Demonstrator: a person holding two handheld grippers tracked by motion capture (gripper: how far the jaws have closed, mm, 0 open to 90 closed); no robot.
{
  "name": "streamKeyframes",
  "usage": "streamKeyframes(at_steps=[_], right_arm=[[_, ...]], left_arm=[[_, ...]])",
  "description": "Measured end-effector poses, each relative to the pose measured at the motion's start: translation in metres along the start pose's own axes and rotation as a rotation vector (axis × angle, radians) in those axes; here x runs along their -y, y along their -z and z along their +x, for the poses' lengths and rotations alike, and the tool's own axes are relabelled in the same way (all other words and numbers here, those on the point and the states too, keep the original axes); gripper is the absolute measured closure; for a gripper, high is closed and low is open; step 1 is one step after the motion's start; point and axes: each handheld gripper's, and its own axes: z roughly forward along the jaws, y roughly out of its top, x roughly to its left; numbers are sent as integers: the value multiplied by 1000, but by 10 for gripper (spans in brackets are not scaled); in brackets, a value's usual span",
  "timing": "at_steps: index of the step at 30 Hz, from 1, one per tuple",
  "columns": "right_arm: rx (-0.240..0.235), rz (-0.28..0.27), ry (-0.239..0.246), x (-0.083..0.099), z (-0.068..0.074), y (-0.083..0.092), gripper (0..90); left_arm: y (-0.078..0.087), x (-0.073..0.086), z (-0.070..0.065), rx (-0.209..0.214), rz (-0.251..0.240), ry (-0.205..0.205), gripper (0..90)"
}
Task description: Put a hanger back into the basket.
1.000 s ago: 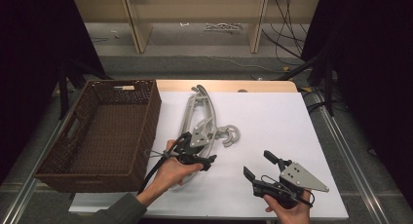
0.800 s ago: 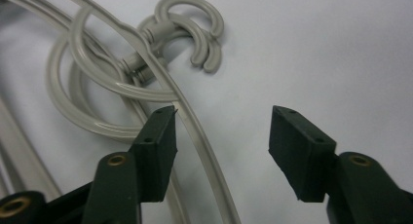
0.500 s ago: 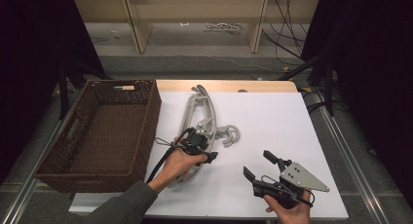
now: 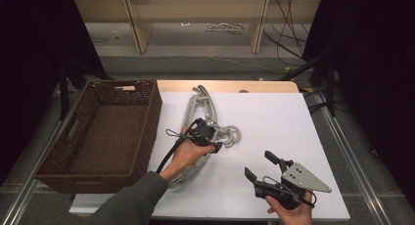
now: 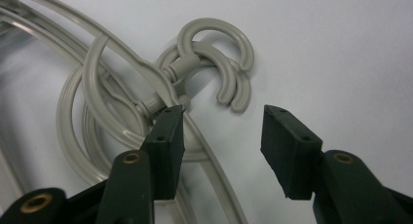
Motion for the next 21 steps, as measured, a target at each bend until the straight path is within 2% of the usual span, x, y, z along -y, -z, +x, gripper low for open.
streamKeyframes(at_steps=[2,5,6,8,10,11,15,16,17,20,21], right_arm=[[-13,2,-5,0,0,0,187],[-5,6,-4,0,-1,1,187],[-5,5,-4,-1,-1,1,187],[-9,4,-3,-1,-1,0,187],[-8,7,-2,0,0,0,187],[-9,7,-1,0,0,0,187],[-10,7,-1,-1,-1,0,187],[-11,7,-1,-1,-1,1,187],[-11,7,-1,-1,-1,1,187],[-16,4,-2,-1,-1,0,187],[-13,7,-2,-1,-1,1,187]], left_arm=[[-1,-2,1,3,0,-5,532],[-7,-6,5,1,12,33,547],[-7,-6,5,1,12,33,549],[-10,-8,6,8,49,51,555],[-14,-8,7,-5,39,43,558],[-12,-10,8,13,76,44,562],[-17,-9,11,3,78,66,577],[-17,-9,12,3,96,64,577],[-19,-9,12,-5,89,73,577],[-21,-9,15,-2,114,76,578],[-23,-9,15,-7,106,85,588]])
